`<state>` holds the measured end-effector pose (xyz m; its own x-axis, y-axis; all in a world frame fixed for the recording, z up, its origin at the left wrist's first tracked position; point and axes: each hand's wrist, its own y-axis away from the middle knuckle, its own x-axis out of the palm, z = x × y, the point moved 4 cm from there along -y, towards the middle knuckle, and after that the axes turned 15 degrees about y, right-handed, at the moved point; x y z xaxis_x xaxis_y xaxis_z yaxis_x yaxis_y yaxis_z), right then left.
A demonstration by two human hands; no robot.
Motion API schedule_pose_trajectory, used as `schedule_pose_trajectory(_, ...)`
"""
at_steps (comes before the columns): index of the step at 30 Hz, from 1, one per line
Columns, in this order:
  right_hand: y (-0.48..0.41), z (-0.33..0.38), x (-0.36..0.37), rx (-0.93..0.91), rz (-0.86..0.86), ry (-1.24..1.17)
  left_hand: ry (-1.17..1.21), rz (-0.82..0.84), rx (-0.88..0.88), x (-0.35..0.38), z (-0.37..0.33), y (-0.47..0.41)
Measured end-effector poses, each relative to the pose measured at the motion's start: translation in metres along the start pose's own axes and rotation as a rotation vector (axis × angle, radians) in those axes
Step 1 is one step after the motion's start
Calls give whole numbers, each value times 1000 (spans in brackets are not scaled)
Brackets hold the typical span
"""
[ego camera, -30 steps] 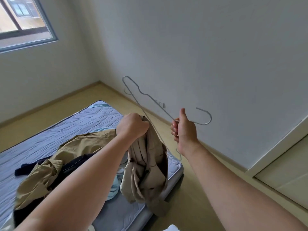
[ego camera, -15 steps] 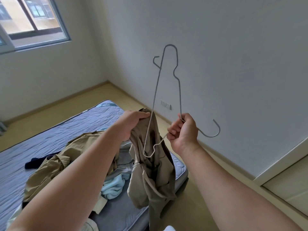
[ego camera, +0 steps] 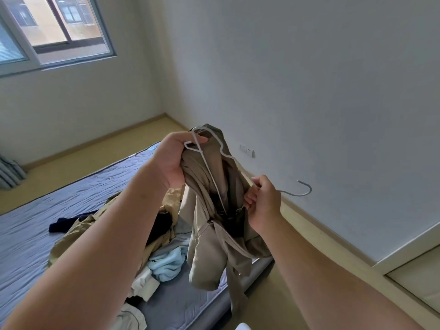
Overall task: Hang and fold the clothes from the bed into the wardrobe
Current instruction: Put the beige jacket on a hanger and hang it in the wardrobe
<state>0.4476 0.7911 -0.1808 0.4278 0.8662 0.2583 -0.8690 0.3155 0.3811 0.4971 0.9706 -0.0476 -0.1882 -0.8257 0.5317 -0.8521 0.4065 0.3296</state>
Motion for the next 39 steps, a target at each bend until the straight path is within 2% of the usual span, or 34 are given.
schedule_pose_trajectory(4, -8, -2, -1, 4, -86, 91, 13, -22, 85, -8, -16, 4)
schedule_pose_trajectory(9, -14, -3, -15, 44, -297, 464, 49, -194, 334, -29, -38, 4)
schedule_pose_trajectory(12, -16, 2, -12, -98, -347, 702, 86, -239, 445, -35, -40, 5)
schedule_pose_trajectory(14, -15, 6, -6, -221, -326, 959, 75, -232, 485, -35, -37, 4)
schedule_pose_trajectory(17, -14, 10, 3, -313, -307, 1328, -18, -240, 555, -33, -33, 2)
schedule_pose_trajectory(19, -15, 15, 7, -394, -335, 1459, -89, -257, 609, -30, -31, 2)
schedule_pose_trajectory(23, -21, 31, 4, -489, -230, 1255, -147, -275, 620, -27, -22, 4)
schedule_pose_trajectory(28, -23, 52, 3, -478, -199, 1365, -181, -238, 525, -17, 3, 1)
schedule_pose_trajectory(33, -12, 66, 20, -594, -96, 1356, -476, -253, 476, -10, 25, -14)
schedule_pose_trajectory(36, -5, 76, 28, -581, -72, 1333, -671, -206, 413, -6, 49, -20)
schedule_pose_trajectory(39, -3, 79, 25, -577, -82, 1284, -680, -179, 343, -4, 71, -18)
